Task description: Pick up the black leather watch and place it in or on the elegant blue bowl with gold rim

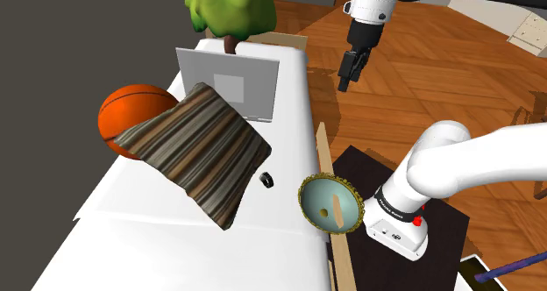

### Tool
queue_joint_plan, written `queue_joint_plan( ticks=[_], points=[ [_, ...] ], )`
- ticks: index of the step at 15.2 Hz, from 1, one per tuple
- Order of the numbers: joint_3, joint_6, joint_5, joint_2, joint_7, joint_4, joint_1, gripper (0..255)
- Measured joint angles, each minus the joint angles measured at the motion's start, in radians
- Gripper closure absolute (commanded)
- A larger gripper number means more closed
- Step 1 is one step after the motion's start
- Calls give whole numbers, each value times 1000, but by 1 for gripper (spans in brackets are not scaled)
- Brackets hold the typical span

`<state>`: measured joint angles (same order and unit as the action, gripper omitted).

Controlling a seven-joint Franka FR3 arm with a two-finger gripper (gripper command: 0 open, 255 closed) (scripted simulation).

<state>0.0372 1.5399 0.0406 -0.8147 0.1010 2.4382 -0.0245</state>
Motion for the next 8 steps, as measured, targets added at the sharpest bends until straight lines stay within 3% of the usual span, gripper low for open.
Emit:
queue_joint_plan(
  ticks=[2, 8],
  points=[
    [-12, 12, 6, -3, -14, 13, -2, 0],
    [-152, 159, 77, 0, -172, 131, -31, 0]
  ],
)
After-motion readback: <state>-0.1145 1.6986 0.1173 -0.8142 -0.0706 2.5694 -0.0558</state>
